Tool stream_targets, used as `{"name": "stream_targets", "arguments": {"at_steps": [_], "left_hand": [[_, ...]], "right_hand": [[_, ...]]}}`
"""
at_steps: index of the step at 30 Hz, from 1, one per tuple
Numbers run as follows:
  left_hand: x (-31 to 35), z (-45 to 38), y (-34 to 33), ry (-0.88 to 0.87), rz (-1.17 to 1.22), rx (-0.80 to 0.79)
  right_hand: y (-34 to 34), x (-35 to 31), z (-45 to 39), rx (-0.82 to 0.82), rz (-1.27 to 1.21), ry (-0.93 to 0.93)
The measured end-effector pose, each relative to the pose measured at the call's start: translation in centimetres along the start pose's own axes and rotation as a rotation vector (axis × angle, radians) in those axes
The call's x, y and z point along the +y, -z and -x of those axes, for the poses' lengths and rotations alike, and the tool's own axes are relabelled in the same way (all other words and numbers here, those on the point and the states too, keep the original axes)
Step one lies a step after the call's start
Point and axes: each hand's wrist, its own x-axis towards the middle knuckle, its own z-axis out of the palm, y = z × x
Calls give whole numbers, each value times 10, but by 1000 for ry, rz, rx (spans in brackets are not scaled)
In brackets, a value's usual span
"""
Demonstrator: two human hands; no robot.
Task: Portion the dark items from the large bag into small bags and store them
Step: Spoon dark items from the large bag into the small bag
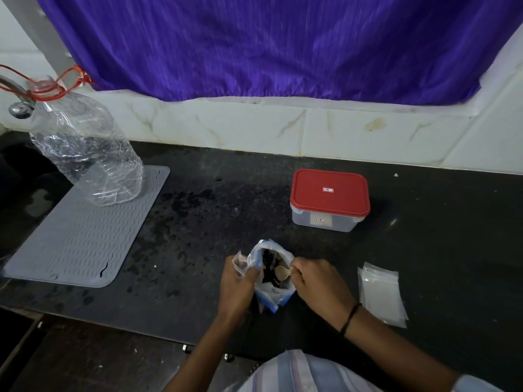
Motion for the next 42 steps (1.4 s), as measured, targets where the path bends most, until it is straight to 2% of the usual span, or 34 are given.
{"name": "stream_targets", "arguments": {"at_steps": [6,16,19,26,31,34,36,42], "left_hand": [[-3,-3,0,3,-19,24],[-6,-4,-4,47,116,-19],[-6,-7,-8,57,134,-18],[-9,-8,-5,55,122,9],[-12,-7,-3,39,79,28],[-11,-4,0,-13,44,27],[-11,-2,3,-58,25,24],[-7,2,13,-219,-144,87]], "right_hand": [[0,-1,3,118,-58,11],[-11,-8,-8,-81,51,14],[-15,-3,-9,-85,-53,-42],[-19,11,6,54,-357,-143],[-19,15,10,134,-441,-197],[-15,15,11,123,-461,-220],[-9,13,13,173,-512,-238],[24,-6,15,267,-777,-276]]}}
